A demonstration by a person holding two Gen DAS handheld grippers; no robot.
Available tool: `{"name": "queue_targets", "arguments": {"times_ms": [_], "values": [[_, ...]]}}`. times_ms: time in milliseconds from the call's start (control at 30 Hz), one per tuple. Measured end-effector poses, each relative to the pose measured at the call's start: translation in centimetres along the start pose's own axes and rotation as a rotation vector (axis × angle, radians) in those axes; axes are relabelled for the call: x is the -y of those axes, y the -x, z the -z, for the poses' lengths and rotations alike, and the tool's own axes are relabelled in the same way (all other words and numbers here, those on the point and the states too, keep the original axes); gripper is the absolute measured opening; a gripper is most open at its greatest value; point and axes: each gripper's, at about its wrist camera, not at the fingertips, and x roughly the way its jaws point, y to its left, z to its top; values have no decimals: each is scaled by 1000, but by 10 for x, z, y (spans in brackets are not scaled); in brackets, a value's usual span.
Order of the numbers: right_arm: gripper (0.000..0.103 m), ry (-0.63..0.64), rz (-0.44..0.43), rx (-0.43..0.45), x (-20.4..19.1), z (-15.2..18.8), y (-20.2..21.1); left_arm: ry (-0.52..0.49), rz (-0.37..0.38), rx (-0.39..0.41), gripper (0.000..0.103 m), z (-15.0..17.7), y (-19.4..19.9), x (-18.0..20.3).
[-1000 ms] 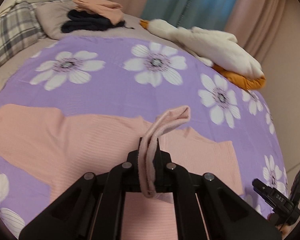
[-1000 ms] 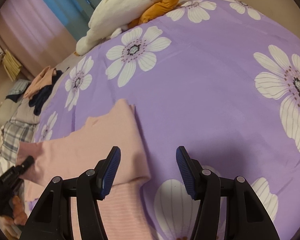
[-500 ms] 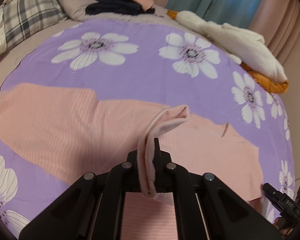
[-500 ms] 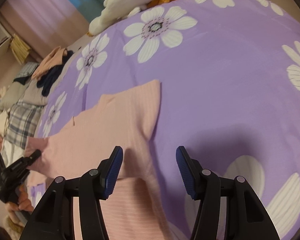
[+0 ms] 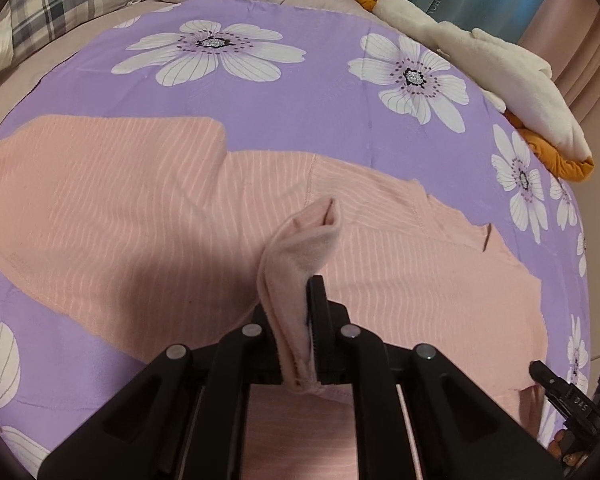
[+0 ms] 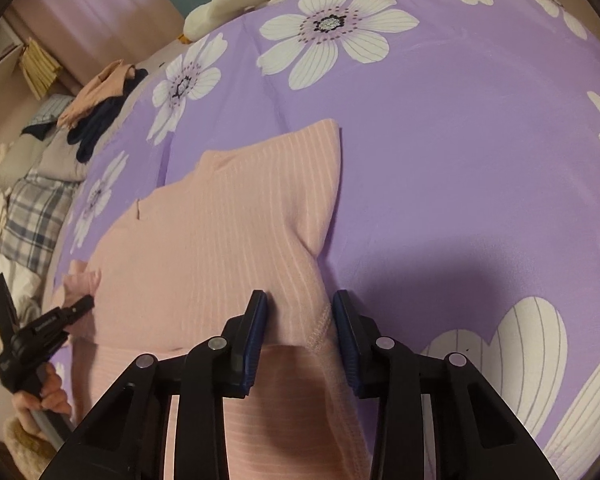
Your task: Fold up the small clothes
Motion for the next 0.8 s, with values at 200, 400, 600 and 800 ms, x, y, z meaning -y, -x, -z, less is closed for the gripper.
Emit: {"name": "queue_targets", "arguments": {"times_ms": [200, 400, 600, 800], "values": [[37, -11, 6, 8, 1, -1, 5, -13, 9, 42, 11, -2, 18, -6], [37, -11, 8, 7, 0, -1, 3, 25, -9, 22, 12, 0, 11, -22], [37, -11, 10, 1, 0, -2, 1, 11, -59, 25, 12, 2, 6, -30], [33, 8, 23, 6, -3, 0, 0, 8, -67, 22, 12, 2, 3, -30]]}}
